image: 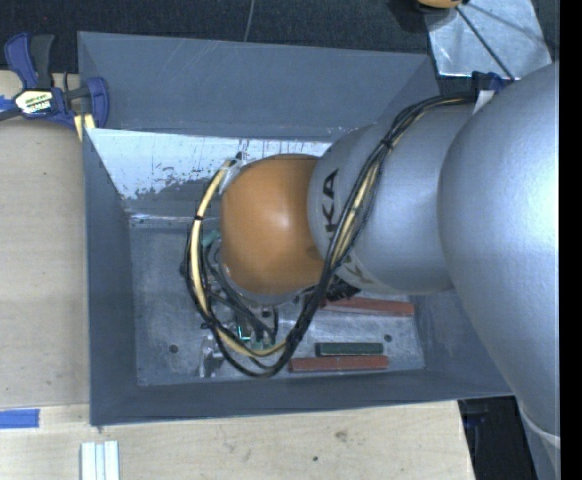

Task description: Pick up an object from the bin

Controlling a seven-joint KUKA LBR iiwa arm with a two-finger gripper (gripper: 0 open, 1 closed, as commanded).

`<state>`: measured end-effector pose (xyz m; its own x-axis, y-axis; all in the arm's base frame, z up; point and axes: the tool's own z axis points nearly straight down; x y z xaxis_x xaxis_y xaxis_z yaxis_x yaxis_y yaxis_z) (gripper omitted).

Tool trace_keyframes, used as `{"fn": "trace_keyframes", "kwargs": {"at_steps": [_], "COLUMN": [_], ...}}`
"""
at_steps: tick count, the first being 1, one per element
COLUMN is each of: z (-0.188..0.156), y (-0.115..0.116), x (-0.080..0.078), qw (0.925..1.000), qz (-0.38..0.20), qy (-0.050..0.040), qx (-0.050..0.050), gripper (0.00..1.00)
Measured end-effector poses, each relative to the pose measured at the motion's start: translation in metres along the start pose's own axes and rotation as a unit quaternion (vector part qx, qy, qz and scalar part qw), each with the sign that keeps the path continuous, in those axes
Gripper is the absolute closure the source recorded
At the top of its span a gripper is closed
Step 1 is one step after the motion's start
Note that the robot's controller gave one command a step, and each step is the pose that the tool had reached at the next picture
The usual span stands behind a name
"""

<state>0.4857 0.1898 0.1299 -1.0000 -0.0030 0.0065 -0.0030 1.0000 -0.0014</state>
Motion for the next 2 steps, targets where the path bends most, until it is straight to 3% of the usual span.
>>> {"fn": "trace_keyframes", "kwargs": {"at_steps": [1, 2], "z": [-0.004, 0.048], "y": [-0.001, -0.080], "x": [-0.002, -0.005], "qw": [1.0000, 0.9983], "qz": [0.002, -0.058], "qy": [-0.0039, -0.0031], "qx": [-0.001, -0.001], "gripper": [0.00, 1.00]}}
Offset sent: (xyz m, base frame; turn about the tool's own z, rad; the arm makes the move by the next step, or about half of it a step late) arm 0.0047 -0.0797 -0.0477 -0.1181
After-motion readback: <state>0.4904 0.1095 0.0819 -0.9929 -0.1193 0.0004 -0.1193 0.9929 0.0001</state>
